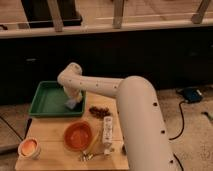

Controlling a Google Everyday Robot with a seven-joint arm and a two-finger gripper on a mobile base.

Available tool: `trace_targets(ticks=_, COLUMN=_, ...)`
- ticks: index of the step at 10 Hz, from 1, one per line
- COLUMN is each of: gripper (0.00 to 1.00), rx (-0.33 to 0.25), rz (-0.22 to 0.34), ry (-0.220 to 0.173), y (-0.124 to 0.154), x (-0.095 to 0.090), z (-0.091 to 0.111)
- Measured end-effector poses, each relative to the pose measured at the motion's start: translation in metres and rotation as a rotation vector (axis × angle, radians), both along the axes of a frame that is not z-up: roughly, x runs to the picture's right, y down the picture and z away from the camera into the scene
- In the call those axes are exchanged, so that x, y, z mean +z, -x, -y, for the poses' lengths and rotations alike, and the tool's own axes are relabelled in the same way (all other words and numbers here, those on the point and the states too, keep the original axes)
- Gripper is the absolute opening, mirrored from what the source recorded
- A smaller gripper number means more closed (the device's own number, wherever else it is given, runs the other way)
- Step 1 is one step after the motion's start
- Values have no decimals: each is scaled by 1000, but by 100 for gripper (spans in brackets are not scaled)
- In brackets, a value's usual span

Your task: Wipe tray with sponge

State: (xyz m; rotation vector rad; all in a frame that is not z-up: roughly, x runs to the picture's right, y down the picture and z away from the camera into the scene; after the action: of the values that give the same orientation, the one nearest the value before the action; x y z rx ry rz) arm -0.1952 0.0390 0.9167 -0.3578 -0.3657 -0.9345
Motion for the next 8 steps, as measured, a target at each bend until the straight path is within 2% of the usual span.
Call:
trace_targets(ticks=2, gripper=3, rx=-1, rz=6, ry=-14, y=-2, x=11, z=20)
trace_targets(ticks=4, gripper=3, rx=-23, rz=39, ry=-15, y=13, x=13, z=25)
trace_targets(ticks=6, gripper=3, rx=-82, rz=125, ry=-15, y=52, x=5, z=22)
trace_targets(ticks=7, gripper=3, rx=-97, rz=149, ry=-10, y=60, x=1, z=17)
trace_targets(ticks=8, gripper=3, rx=-123, rz=184, ry=-5, y=69, x=-11, z=5)
